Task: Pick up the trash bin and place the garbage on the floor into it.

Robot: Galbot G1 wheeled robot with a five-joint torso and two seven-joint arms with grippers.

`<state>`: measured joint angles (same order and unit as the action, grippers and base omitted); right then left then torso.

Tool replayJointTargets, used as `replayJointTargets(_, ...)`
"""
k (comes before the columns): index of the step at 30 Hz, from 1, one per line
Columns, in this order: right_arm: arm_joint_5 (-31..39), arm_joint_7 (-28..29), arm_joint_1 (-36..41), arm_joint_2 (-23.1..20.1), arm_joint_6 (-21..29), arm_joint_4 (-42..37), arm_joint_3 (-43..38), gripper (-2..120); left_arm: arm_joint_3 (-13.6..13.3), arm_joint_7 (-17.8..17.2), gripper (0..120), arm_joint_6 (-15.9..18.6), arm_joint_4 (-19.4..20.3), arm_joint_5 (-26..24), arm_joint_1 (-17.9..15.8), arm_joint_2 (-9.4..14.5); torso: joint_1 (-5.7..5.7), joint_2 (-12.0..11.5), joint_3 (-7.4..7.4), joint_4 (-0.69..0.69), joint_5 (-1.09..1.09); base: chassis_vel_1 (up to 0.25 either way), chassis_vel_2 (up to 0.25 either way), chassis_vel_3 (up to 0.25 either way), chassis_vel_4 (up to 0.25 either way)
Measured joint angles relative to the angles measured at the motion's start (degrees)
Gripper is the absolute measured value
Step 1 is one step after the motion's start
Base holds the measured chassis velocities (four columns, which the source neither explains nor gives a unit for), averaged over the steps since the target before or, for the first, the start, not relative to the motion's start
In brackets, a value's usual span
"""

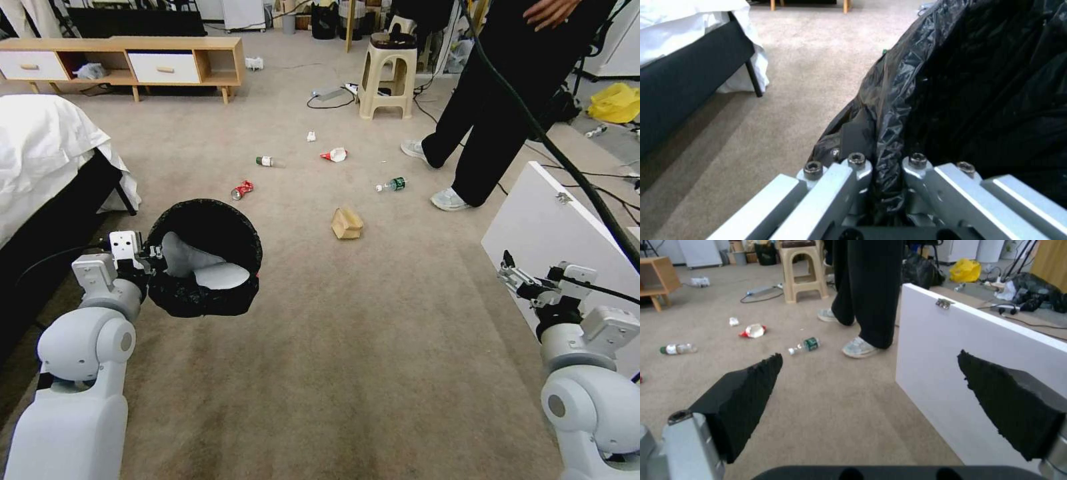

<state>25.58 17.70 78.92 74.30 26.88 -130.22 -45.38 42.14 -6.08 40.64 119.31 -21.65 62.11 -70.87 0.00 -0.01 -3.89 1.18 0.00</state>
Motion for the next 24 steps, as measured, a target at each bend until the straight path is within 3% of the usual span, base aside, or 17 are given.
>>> replayJointTargets(24, -0.2, -0.5, -0.1, 0.0, -1.4, 0.2, 0.0, 100, 0.0, 0.4, 1, 0.0, 0.3, 0.0, 0.1, -0.4, 0.00, 0.0, 0.00, 0.00, 0.00, 0.000, 0.000, 0.000, 0.000)
